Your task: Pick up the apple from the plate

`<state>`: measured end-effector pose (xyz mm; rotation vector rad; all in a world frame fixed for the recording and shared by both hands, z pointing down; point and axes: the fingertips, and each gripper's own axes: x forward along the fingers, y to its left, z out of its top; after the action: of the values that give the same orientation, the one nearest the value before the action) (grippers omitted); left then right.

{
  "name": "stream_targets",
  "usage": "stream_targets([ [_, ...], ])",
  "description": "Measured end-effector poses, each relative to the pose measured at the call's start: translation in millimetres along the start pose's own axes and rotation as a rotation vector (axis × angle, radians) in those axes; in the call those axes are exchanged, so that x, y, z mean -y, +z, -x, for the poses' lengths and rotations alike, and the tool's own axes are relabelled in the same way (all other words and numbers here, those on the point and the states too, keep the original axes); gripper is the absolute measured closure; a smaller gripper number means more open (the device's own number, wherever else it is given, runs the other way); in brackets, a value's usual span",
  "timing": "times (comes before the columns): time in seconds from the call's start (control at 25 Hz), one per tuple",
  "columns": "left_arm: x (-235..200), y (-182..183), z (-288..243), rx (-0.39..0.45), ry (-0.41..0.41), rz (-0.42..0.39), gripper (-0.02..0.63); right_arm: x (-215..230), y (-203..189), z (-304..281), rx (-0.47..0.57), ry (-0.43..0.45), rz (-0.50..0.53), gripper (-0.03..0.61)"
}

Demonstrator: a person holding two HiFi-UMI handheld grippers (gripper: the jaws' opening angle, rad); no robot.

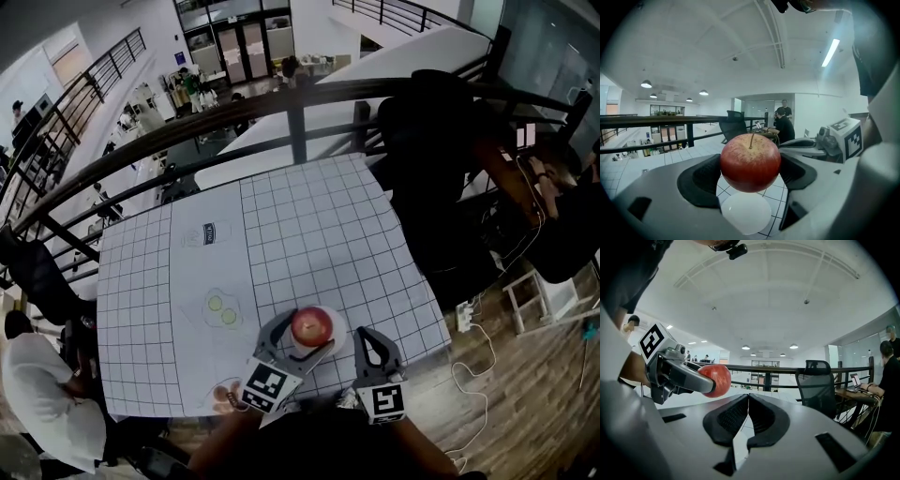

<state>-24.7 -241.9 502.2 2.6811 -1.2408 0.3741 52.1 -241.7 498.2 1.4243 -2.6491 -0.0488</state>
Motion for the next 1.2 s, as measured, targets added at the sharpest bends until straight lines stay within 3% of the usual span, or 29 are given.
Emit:
stream_targets([
  [0.4, 4.0, -1.7, 2.9, -0.003, 0.009, -0.009, 0.225, -6.2, 22.2, 1.0, 0.076, 0.015, 0.029, 0.555],
  [1.2, 4.7, -5.9, 4.2, -0.019, 0.002, -0.018, 0.225, -3.9, 27.5, 1.2, 0.09, -0.007, 0.004, 0.555],
])
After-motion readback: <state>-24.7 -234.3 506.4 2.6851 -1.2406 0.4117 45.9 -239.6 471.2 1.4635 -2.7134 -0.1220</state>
